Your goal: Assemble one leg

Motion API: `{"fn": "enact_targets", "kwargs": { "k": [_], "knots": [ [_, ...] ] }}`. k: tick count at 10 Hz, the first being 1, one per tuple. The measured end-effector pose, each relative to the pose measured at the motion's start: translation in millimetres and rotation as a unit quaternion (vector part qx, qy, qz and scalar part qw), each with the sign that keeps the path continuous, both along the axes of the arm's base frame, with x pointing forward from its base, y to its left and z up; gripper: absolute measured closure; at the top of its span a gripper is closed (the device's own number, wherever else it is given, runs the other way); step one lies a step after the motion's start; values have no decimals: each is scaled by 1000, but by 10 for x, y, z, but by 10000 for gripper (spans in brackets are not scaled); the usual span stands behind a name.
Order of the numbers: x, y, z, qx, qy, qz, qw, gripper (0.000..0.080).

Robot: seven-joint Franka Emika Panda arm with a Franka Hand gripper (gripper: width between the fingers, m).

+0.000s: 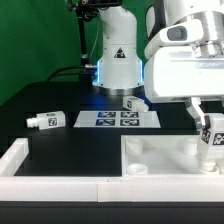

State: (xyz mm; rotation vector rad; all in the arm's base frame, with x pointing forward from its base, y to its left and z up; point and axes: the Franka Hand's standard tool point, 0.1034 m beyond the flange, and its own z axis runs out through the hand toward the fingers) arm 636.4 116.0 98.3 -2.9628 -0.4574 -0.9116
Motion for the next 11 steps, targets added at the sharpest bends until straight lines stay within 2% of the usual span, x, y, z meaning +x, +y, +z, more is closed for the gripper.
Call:
{"fn": "enact_targets", "kwargs": {
  "k": [4, 8, 9, 10, 11],
  "knots": [
    [-30, 1, -101, -2, 4, 2, 1000, 512],
    [-9, -3, -106, -1, -15, 4, 1000, 512],
    [-10, -4, -109, -2, -14, 4, 1000, 461],
    [-10, -4, -109, -2, -14, 5, 1000, 324],
    [-10, -4, -110, -2, -14, 5, 1000, 324]
  ]
}}
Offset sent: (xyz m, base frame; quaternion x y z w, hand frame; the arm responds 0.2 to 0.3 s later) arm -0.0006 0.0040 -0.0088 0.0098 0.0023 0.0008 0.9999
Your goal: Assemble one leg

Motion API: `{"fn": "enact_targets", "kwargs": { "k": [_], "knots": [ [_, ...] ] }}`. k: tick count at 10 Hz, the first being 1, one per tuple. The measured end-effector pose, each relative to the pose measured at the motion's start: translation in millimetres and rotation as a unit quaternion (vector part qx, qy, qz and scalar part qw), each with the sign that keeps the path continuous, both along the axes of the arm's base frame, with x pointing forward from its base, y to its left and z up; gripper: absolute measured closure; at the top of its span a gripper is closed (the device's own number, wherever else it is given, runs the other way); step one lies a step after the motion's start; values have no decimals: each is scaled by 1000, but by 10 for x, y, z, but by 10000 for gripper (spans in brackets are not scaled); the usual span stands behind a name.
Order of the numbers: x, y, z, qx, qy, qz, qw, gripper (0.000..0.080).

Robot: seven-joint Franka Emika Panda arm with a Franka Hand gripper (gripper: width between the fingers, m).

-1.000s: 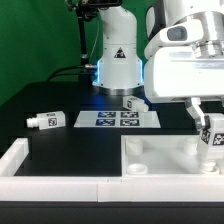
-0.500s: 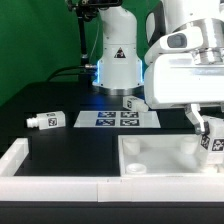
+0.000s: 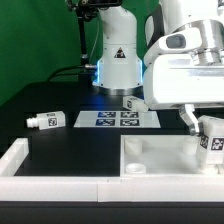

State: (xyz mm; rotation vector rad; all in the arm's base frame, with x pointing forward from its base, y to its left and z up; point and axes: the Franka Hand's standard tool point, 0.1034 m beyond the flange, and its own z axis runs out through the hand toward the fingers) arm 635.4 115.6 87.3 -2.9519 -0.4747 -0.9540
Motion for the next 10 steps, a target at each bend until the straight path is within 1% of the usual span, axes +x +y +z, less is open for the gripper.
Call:
{"fn": "enact_targets", "kwargs": {
  "k": [1, 2, 3, 4, 5, 6, 8, 9, 10],
  "knots": [
    [0, 0, 0, 0, 0, 0, 1000, 185],
    [0, -1, 0, -1, 0, 1, 1000, 160],
    [-1, -22, -10, -2, 8, -2, 1000, 160],
    [1, -78, 1, 0, 51, -20, 999, 151],
    [41, -97, 65, 7, 78, -38, 996, 151],
    [56, -123, 54, 13, 138, -59, 989, 150],
    [56, -169, 23, 16, 222, -88, 971, 150],
    [5, -149, 4, 15, 272, -102, 957, 150],
    [33, -125, -4, 13, 286, -102, 953, 150]
  ]
}}
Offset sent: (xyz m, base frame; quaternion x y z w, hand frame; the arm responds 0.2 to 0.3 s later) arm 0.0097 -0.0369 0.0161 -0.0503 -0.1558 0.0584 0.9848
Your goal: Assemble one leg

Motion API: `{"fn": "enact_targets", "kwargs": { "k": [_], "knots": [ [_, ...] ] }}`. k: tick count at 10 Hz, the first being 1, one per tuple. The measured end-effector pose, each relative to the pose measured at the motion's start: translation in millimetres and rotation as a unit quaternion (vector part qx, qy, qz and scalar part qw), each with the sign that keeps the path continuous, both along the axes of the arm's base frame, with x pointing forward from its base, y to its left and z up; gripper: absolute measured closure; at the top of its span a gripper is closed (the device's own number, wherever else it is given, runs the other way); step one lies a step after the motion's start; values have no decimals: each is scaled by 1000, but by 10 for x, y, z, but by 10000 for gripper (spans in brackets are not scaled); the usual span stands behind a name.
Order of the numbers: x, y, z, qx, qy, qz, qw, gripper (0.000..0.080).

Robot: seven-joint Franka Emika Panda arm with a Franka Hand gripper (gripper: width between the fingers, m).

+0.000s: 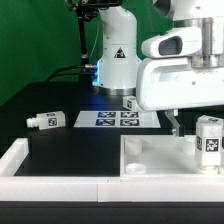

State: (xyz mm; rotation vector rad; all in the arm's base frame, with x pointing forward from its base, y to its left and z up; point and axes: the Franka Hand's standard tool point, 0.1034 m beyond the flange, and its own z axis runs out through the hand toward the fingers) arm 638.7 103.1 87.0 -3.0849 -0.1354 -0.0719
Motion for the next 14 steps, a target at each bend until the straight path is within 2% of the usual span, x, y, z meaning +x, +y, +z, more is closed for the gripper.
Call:
{"fn": "enact_targets", "kwargs": {
  "k": [3, 5, 6, 10, 12, 14],
  "knots": [
    [-41, 15, -64, 0, 1, -10, 1000, 150],
    [-40, 15, -65, 1, 1, -14, 1000, 411],
    [-42, 24, -65, 4, 4, -66, 998, 515],
    [-37, 43, -67, 10, 10, -200, 980, 514],
    [-27, 61, -71, 18, 14, -331, 943, 514],
    [-32, 101, -77, 34, 19, -479, 877, 514]
  ]
}}
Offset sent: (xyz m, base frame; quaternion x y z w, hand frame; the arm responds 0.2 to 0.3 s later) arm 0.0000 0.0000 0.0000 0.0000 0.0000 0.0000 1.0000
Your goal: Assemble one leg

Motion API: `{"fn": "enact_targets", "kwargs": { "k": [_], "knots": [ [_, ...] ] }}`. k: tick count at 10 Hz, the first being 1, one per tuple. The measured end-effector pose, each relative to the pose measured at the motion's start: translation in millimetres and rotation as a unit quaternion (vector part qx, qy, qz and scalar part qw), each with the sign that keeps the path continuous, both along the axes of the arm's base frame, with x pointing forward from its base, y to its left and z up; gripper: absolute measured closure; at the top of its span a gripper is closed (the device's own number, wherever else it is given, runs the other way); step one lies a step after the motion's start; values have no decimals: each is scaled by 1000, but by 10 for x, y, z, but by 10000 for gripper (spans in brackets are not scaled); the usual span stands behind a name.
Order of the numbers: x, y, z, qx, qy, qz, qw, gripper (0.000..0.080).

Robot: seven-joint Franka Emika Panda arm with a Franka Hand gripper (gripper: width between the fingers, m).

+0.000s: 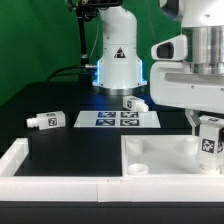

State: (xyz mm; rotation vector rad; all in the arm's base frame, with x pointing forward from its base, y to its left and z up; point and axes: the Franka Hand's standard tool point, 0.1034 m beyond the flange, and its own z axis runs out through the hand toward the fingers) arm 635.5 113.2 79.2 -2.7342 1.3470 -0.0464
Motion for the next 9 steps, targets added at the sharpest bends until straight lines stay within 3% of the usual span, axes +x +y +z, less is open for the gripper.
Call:
{"fn": "enact_targets", "kwargs": {
  "k": [1, 3, 5, 6, 7, 8, 9],
  "knots": [
    [-5, 14, -7, 7, -4, -77, 997, 514],
    [-21, 5, -8, 42, -16, -215, 976, 514],
    [-26, 7, -16, 40, -18, -189, 981, 514],
    [-23, 9, -26, 31, -25, -129, 991, 288],
    [-22, 35, -42, 16, -34, -22, 999, 288],
    [-9, 96, -39, -2, -38, 85, 996, 176],
    [-2, 137, -30, -10, -41, 139, 989, 158]
  ]
}}
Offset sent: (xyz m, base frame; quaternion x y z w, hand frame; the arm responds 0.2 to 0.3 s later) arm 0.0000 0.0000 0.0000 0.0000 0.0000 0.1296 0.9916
